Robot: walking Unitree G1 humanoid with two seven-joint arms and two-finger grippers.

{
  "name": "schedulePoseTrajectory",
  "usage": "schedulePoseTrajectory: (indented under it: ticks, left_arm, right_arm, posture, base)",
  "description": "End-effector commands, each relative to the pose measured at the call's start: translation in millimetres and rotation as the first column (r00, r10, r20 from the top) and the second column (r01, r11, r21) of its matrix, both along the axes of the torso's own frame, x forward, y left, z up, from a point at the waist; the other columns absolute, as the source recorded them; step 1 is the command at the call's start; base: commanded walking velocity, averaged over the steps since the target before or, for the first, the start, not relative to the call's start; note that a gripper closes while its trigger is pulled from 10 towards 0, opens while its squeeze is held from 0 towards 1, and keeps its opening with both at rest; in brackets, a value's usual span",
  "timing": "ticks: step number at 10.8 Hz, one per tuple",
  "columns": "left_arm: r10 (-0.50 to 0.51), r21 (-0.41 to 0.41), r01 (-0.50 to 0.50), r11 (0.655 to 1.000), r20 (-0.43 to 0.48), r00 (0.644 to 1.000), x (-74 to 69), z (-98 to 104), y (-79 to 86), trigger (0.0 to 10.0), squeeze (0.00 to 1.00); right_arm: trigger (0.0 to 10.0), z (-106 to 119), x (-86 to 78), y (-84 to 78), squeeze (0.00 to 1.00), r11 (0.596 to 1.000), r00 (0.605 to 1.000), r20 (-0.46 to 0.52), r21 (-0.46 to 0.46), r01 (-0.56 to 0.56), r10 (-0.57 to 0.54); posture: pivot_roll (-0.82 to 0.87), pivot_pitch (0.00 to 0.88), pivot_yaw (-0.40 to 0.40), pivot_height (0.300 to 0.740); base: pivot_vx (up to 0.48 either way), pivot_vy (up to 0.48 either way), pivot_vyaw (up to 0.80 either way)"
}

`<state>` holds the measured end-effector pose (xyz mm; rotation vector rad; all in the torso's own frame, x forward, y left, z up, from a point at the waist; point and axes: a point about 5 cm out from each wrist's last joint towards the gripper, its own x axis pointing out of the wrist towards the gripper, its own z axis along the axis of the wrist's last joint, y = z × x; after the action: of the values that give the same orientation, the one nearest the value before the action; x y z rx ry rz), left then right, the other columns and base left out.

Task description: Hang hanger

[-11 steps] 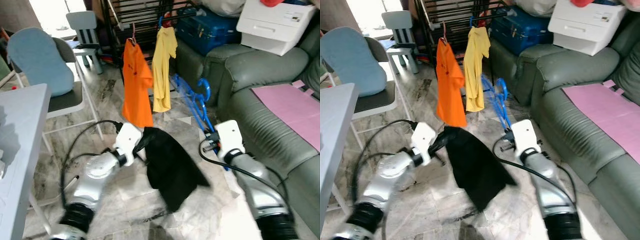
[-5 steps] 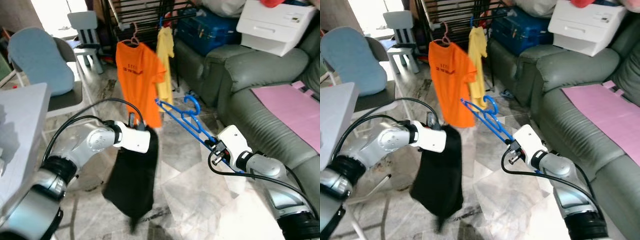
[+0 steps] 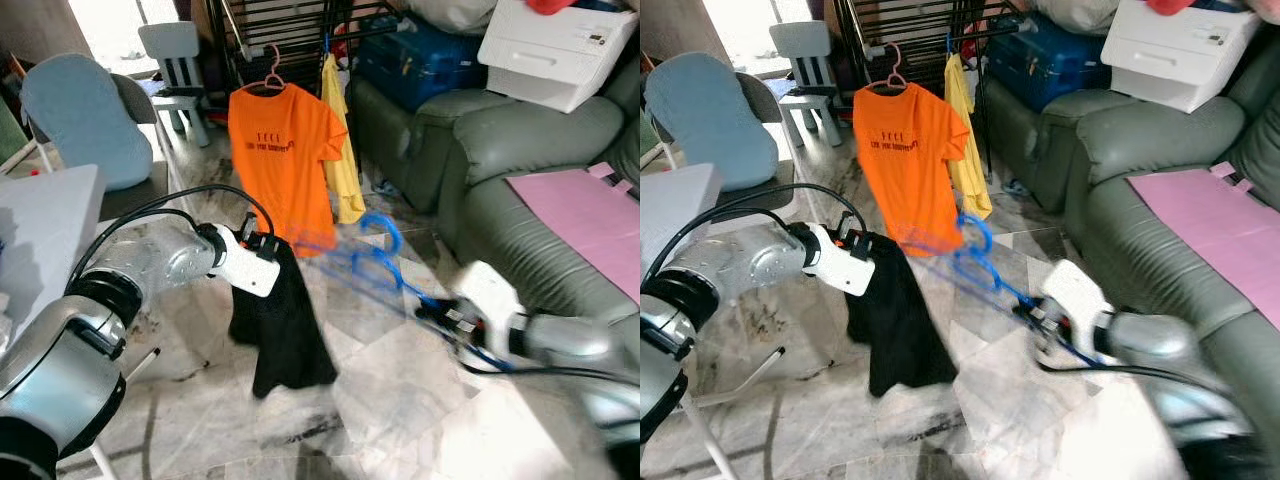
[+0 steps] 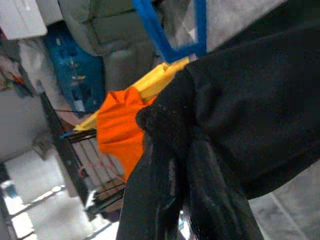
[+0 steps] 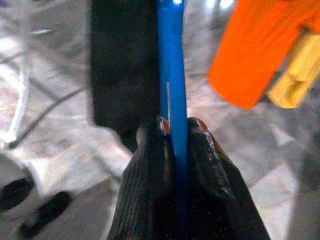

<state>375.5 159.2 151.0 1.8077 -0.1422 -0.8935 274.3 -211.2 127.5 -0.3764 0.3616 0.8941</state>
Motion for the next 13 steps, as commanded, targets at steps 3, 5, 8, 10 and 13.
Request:
schedulePoseTrajectory:
  ticks: [3, 5, 8, 10, 13]
  left_arm:
    - [-0.073, -0.016, 0.076, 0.997, 0.122, 0.99, 5.8, 18, -3.2, 10.0, 0.0]
    - [-0.076, -0.016, 0.081, 0.997, 0.197, 0.977, 9.6, 23, 0.5, 10.0, 0.0]
    - [-0.093, -0.07, 0.111, 0.991, 0.215, 0.972, 9.0, 25, -2.9, 10.0, 0.0]
    - [-0.091, -0.067, 0.107, 0.992, 0.202, 0.975, 6.2, 19, 2.1, 10.0, 0.0]
    - [-0.008, -0.019, 0.011, 1.0, 0.133, 0.991, 1.8, -2, 18.8, 10.0, 0.0]
  right_arm:
    - [10.0, 13, -14.2, 1.6, 0.0, 0.983, 0.98, -0.091, 0.055, -0.173, 0.178]
    - [10.0, 7, -36.7, 9.5, 0.0, 0.949, 0.925, -0.215, 0.093, -0.301, 0.314]
    - [10.0, -2, -37.8, 16.7, 0.0, 0.952, 0.925, -0.224, 0.072, -0.298, 0.307]
    - [10.0, 14, -31.6, 5.6, 0.0, 0.966, 0.952, -0.172, 0.097, -0.239, 0.253]
    - [10.0, 41, -18.7, -24.9, 0.0, 0.988, 0.987, -0.086, 0.094, -0.125, 0.133]
  posture:
    - [-0.14, 0.0, 0.079, 0.74]
    - [-0.14, 0.0, 0.08, 0.74]
    - [-0.14, 0.0, 0.079, 0.74]
    - [-0.14, 0.0, 0.085, 0.74]
    - [-0.15, 0.0, 0.099, 0.74]
  base:
    - [0.0, 0.0, 0.0]
    - [0.0, 0.0, 0.0]
    - [0.0, 0.0, 0.0]
    - [0.0, 0.0, 0.0]
    - [0.0, 0.0, 0.0]
